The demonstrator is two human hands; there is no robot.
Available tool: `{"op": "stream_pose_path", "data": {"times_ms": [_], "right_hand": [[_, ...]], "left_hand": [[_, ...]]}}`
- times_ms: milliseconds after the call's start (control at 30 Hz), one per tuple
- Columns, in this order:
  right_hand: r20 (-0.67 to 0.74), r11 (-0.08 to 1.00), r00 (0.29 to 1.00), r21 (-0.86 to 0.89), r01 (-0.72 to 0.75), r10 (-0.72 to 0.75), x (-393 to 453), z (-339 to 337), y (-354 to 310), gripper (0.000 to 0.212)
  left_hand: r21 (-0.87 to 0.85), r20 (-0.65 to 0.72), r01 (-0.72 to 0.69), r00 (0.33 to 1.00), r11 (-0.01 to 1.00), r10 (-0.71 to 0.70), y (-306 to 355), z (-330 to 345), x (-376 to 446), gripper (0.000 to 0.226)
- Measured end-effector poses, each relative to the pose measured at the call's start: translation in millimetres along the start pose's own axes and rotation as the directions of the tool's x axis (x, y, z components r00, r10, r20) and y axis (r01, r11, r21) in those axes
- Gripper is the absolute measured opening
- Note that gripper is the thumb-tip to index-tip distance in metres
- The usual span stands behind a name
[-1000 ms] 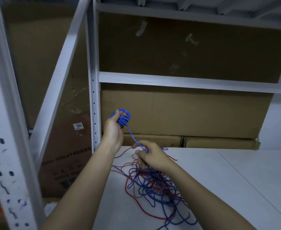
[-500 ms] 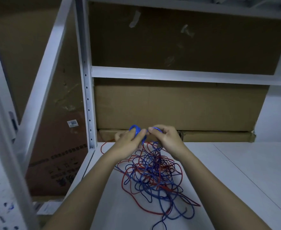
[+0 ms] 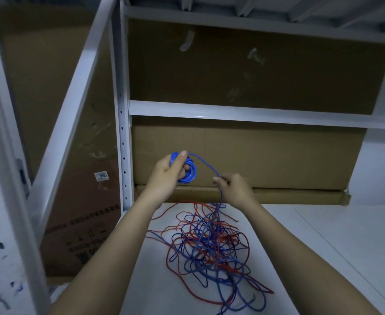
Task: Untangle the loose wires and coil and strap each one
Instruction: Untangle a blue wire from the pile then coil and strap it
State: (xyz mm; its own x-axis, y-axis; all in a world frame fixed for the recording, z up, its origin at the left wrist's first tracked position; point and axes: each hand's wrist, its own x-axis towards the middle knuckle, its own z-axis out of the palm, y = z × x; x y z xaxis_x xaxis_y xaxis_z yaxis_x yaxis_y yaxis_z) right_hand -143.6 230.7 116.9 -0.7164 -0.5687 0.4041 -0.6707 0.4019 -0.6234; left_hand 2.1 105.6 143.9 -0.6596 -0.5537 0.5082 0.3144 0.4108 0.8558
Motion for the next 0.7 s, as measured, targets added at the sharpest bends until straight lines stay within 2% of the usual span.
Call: {"op": "stream_pose_path", "data": {"times_ms": [33, 67, 133, 167, 233, 300, 333, 400, 500, 533, 600, 633, 667, 700], "right_hand": [[-0.09, 1.0, 0.996, -0.005, -0.013, 0.013, 10.1, -6.4, -7.3, 0.024], [-0.165, 0.997, 0.986, 0.075, -0.026, 0.038, 20.4, -13.3, -16.1, 0.025], [-0.258, 0.935, 0.959, 0.353, -0.018, 0.116, 38.2, -28.8, -38.4, 0.022], [-0.282, 0.865, 0.946, 0.502, 0.005, 0.158, 45.3, -36.9, -51.5, 0.021], [-0.3, 0.657, 0.933, 0.747, 0.102, 0.196, 53.9, -53.6, -80.0, 0.021], [-0.365, 0.519, 0.918, 0.821, 0.239, 0.156, 56.4, -68.9, -103.6, 0.027], [-0.41, 0.504, 0.903, 0.81, 0.298, 0.125, 56.6, -74.2, -111.3, 0.029], [-0.454, 0.548, 0.888, 0.762, 0.345, 0.072, 56.4, -77.5, -116.2, 0.028], [-0.346, 0.625, 0.938, 0.74, 0.249, 0.036, 50.9, -64.7, -103.3, 0.026], [-0.328, 0.692, 0.945, 0.685, 0.226, 0.016, 48.5, -58.0, -94.2, 0.025], [-0.296, 0.871, 0.953, 0.449, 0.2, -0.065, 44.0, -42.7, -71.0, 0.028], [-0.236, 0.945, 0.965, 0.273, 0.18, -0.116, 39.0, -34.6, -59.4, 0.031], [-0.155, 0.986, 0.976, 0.047, 0.159, -0.15, 32.8, -25.5, -49.3, 0.035], [-0.086, 0.973, 0.98, -0.163, 0.165, -0.181, 26.9, -16.1, -41.6, 0.037]], "left_hand": [[-0.003, -0.007, -0.012, 1.0, 1.0, 0.012, 4.3, 2.4, 2.2, 0.036], [-0.003, -0.016, -0.023, 1.0, 1.0, 0.023, 8.9, 4.0, 4.9, 0.036], [0.03, -0.03, -0.036, 0.999, 0.999, 0.037, 19.2, 6.5, 12.4, 0.037], [0.057, -0.036, -0.038, 0.999, 0.998, 0.04, 24.1, 7.6, 16.6, 0.038], [0.081, -0.053, -0.034, 0.998, 0.996, 0.039, 32.6, 8.8, 24.8, 0.039], [0.06, -0.044, -0.026, 0.999, 0.998, 0.029, 41.3, 9.6, 31.0, 0.04], [0.054, -0.023, -0.02, 1.0, 0.998, 0.021, 45.5, 10.0, 32.5, 0.04], [0.041, 0.001, -0.011, 1.0, 0.999, 0.011, 51.6, 10.0, 33.2, 0.041], [-0.086, -0.035, 0.008, 0.999, 0.996, -0.011, 52.8, 6.2, 27.1, 0.044], [-0.142, -0.031, 0.028, 0.999, 0.99, -0.033, 50.9, 3.8, 23.6, 0.046], [-0.256, -0.008, 0.072, 0.997, 0.964, -0.076, 46.0, -2.6, 15.7, 0.049], [-0.326, -0.007, 0.087, 0.996, 0.941, -0.094, 42.8, -6.3, 12.7, 0.049], [-0.401, -0.01, 0.094, 0.994, 0.911, -0.107, 39.0, -10.2, 10.5, 0.048], [-0.454, -0.012, 0.096, 0.993, 0.886, -0.113, 35.3, -13.2, 8.8, 0.048]]}}
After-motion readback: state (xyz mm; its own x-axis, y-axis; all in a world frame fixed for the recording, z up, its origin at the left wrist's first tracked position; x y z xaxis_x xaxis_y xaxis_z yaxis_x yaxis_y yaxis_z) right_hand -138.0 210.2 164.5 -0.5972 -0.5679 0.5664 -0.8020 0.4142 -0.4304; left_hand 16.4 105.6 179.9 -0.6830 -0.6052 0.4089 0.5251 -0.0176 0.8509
